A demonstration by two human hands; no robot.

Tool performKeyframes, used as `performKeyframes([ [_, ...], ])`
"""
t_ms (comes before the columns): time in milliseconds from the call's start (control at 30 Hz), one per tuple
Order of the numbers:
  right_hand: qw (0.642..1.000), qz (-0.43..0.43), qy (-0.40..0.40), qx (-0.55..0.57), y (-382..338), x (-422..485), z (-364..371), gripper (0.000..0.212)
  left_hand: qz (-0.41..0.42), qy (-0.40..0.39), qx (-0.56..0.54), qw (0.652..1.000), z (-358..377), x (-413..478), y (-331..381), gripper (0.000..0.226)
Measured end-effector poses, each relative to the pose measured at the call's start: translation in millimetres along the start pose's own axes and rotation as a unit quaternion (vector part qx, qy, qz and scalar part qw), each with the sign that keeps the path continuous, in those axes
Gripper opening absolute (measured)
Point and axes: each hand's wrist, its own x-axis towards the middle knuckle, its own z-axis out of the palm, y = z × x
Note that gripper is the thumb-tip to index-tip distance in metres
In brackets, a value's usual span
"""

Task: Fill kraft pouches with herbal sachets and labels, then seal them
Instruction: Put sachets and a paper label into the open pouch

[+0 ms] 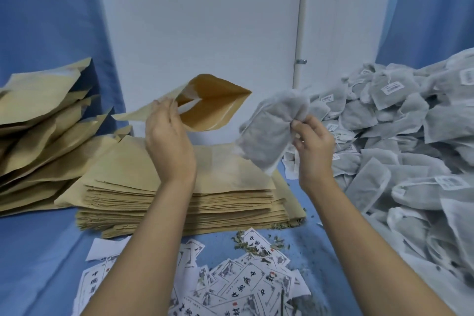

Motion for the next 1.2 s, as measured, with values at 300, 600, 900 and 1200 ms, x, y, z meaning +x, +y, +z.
performKeyframes([
  [300, 0.999, 0.046, -0.026, 0.009, -12.9, 1.2, 21.5, 0.019, -0.018, -0.097, -0.004, 0.995, -1.8, -29.9, 0.1, 0.028],
  [600, 0.988, -0.097, 0.050, -0.113, -10.9, -10.4, 44.1, 0.025, 0.019, -0.163, -0.011, 0.986, -2.3, -42.7, 1.8, 0.024],
  [900, 0.929, -0.176, -0.044, -0.323, 9.1, -25.1, 17.1, 0.039, -0.060, -0.101, -0.055, 0.992, -2.5, -38.2, 4.8, 0.026],
  [1200, 0.720, -0.003, -0.301, -0.625, 14.5, -14.1, 41.6, 0.008, -0.049, -0.140, -0.026, 0.989, -2.4, -59.6, 0.2, 0.025],
])
